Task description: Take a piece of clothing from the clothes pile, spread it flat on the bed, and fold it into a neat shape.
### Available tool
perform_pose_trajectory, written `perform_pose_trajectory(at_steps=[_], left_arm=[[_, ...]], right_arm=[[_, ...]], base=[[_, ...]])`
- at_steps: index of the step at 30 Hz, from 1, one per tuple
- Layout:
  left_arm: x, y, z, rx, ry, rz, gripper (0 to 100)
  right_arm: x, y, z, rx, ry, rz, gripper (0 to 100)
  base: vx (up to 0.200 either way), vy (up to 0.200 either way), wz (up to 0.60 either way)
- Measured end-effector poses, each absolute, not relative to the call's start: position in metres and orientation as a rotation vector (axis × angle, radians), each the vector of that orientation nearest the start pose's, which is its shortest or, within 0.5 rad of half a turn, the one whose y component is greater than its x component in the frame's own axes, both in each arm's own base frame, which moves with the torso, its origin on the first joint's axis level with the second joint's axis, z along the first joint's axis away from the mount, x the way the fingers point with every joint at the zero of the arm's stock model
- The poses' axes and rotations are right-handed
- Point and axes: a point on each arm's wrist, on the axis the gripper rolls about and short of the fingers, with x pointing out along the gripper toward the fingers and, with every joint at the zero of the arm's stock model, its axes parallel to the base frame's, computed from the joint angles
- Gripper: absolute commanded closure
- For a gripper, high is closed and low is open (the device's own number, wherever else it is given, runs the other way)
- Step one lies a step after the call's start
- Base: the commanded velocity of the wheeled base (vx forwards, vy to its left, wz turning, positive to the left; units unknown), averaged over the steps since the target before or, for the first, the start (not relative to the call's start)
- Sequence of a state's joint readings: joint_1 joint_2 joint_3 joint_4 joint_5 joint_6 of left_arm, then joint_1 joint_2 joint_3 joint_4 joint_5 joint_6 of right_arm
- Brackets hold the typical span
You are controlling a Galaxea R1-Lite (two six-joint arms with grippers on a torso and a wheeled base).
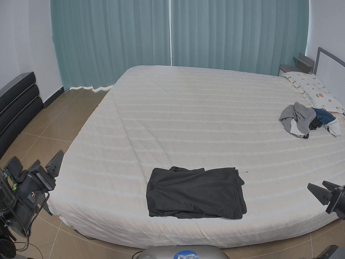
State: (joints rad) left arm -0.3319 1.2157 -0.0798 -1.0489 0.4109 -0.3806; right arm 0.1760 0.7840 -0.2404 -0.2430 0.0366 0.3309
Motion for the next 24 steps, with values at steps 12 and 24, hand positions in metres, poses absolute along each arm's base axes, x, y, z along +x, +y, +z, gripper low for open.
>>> perform_pose_trajectory(at_steps=[12,24], left_arm=[[0.046,0.0,0.145,-0.203,-0.066,0.245,0],[-0.021,0.011,0.123,-0.048,-0.28,0.45,0]], right_arm=[[-0.002,-0.001,0.134,0.143,0.213,0.046,0],[-0.038,-0.006,0.117,-0.003,0.051,-0.243,0]], base=[[0.0,0.0,0.0],[0.0,0.0,0.0]])
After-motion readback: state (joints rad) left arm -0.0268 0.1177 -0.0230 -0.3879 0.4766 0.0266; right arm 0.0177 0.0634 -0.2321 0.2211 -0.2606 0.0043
